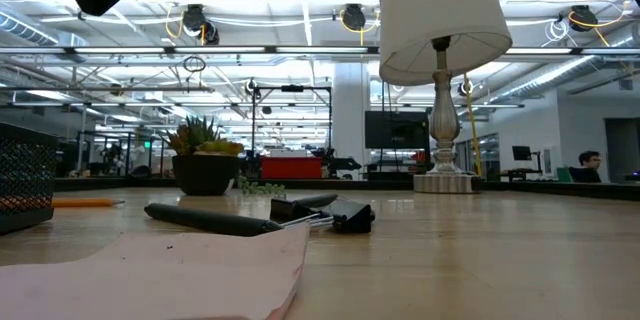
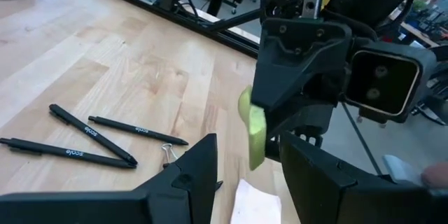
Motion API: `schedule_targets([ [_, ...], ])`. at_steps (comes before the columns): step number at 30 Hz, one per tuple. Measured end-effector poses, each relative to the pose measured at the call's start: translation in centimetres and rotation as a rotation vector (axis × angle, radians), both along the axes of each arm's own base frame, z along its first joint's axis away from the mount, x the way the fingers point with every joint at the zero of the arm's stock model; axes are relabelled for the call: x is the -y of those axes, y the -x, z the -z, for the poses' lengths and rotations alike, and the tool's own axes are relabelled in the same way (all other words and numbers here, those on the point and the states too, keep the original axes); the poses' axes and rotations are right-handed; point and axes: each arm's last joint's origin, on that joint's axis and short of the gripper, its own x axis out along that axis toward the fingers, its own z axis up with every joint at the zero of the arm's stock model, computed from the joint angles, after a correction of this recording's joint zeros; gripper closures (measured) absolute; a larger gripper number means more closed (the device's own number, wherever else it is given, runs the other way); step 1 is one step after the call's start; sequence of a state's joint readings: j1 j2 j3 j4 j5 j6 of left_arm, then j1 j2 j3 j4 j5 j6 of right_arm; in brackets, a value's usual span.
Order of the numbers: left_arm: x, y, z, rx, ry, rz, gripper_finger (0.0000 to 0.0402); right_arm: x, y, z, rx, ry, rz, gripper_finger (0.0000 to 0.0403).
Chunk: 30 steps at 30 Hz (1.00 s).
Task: Pick and place office supplies into organizer
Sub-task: Put the eraser into the bottom left section of the desk organizer
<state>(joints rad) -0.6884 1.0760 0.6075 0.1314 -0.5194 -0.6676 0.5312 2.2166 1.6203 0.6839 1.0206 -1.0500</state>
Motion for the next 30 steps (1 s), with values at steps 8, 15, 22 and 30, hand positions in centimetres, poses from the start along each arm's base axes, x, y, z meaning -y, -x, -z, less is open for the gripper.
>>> schedule_targets([
  [8, 0.00, 0.00, 0.00, -0.002, 0.013, -0.004, 0.0243, 0.03, -0.03, 0.00, 0.005, -0.011, -0.007, 0.0348],
  [15, 0.14, -0.05, 0.12, -0.014, 0.028, 0.022, 0.0243, -0.08, -0.09, 0.00, 0.006, -0.014, -0.052, 0.0348],
  [22, 0.13, -0.27, 0.41, -0.025, 0.021, 0.014, 0.0303, -0.06, -0.11, 0.04, 0.016, -0.038, -0.054, 0.0348],
  [30, 0.18, -0.26, 0.39, -0.025, 0.019, 0.033, 0.0383, -0.26, 0.00, 0.12, 0.003, -0.026, -0.056, 0.0346],
])
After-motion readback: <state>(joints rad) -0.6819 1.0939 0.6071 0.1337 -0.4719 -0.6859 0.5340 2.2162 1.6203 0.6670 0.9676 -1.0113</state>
